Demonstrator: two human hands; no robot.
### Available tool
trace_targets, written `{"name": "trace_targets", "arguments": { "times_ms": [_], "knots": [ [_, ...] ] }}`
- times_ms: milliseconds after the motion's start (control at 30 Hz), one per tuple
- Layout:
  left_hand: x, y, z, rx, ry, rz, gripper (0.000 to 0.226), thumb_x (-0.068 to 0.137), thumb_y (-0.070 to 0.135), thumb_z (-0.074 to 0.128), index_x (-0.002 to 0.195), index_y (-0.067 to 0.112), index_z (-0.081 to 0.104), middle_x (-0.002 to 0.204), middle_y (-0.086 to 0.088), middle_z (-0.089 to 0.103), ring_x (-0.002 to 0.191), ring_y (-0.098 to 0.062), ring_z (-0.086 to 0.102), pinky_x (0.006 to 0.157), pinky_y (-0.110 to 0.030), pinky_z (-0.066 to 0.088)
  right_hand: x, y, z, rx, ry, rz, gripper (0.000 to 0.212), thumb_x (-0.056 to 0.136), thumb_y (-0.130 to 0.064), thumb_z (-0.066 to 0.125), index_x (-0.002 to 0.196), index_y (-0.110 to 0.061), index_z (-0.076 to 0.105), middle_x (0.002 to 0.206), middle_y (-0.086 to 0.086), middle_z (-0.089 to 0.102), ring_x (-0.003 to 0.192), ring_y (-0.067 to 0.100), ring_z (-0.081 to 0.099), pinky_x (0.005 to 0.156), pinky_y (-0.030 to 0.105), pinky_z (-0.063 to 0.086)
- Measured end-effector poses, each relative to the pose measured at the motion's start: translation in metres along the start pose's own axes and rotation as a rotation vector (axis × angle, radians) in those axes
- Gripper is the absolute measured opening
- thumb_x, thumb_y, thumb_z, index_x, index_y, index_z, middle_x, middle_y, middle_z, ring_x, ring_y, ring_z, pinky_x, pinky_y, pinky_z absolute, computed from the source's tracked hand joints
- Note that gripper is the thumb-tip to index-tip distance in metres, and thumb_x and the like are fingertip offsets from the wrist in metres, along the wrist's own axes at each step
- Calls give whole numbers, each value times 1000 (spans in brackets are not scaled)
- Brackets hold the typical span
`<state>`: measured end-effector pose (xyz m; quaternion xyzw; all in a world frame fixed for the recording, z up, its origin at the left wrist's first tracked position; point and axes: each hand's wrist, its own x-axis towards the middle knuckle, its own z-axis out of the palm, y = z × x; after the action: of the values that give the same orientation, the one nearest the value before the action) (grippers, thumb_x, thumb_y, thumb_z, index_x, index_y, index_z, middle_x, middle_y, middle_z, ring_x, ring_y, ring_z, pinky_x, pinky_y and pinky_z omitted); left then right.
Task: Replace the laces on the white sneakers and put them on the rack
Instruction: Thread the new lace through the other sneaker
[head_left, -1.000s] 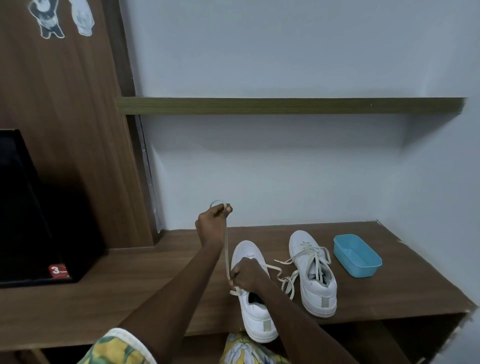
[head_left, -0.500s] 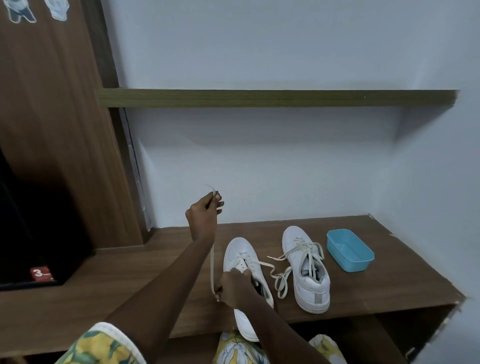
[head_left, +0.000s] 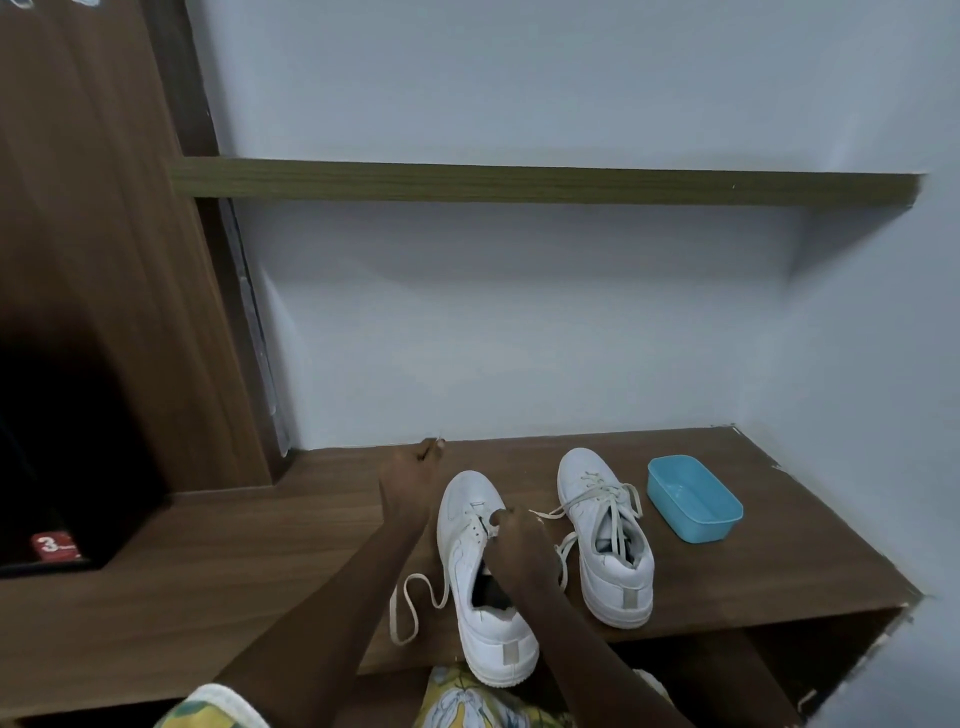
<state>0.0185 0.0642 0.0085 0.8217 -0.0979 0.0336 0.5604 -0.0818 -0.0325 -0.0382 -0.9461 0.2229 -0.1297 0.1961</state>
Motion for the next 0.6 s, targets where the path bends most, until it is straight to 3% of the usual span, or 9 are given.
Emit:
{"name": "trace_targets", "arguments": {
  "times_ms": [67,167,233,300,367,467,533,600],
  "knots": [
    [-4,-9,7,38,-40,-48,46,94,34,54,57,7,54,45,1,33,48,-13,34,53,-27,28,-3,2,6,79,-39,91,26,88,-19,48,107,-10,63,111,7,60,107,25,59,86,33,48],
    [-9,-25,19,63,-95,-111,45,92,32,55,50,17,51,50,-3,46,53,-17,42,53,-26,31,-3,1,8,171,-80,152,12,84,-23,51,86,-12,54,90,4,53,95,26,57,78,34,46],
    [-10,-35,24,72,-114,-140,37,90,28,57,54,20,60,53,-4,54,54,-16,48,54,-25,34,-2,0,7,144,-118,122,16,85,-24,51,90,-10,56,95,5,55,99,25,57,74,29,41],
    [-11,-41,27,76,-133,-145,20,87,19,58,77,22,75,68,-4,69,63,-17,61,53,-22,37,-1,0,7,109,-152,88,18,86,-23,50,94,-8,57,100,7,56,104,26,57,77,29,41],
    [-11,-45,31,54,-132,-142,20,85,9,59,94,15,76,83,-7,74,74,-20,67,57,-22,42,-1,0,8,66,-183,56,20,86,-22,50,98,-8,56,105,7,55,106,26,56,80,29,43],
    [-12,-48,34,7,-155,-170,17,83,3,61,88,9,76,78,-7,72,66,-16,64,65,-29,51,-1,0,11,30,-231,29,30,85,-24,52,109,-6,55,117,8,53,110,26,54,85,31,43],
    [-12,-50,35,1,-170,-173,17,80,2,61,76,13,73,66,-3,66,59,-13,60,61,-32,51,0,2,13,37,-243,24,32,86,-24,51,112,-5,53,121,9,50,113,27,52,89,34,43],
    [-11,-50,37,35,-185,-159,16,80,5,62,71,15,70,62,0,61,58,-13,56,56,-25,44,2,4,16,31,-243,20,30,91,-18,45,117,-6,50,125,10,49,117,28,50,93,35,42]
  ]
}}
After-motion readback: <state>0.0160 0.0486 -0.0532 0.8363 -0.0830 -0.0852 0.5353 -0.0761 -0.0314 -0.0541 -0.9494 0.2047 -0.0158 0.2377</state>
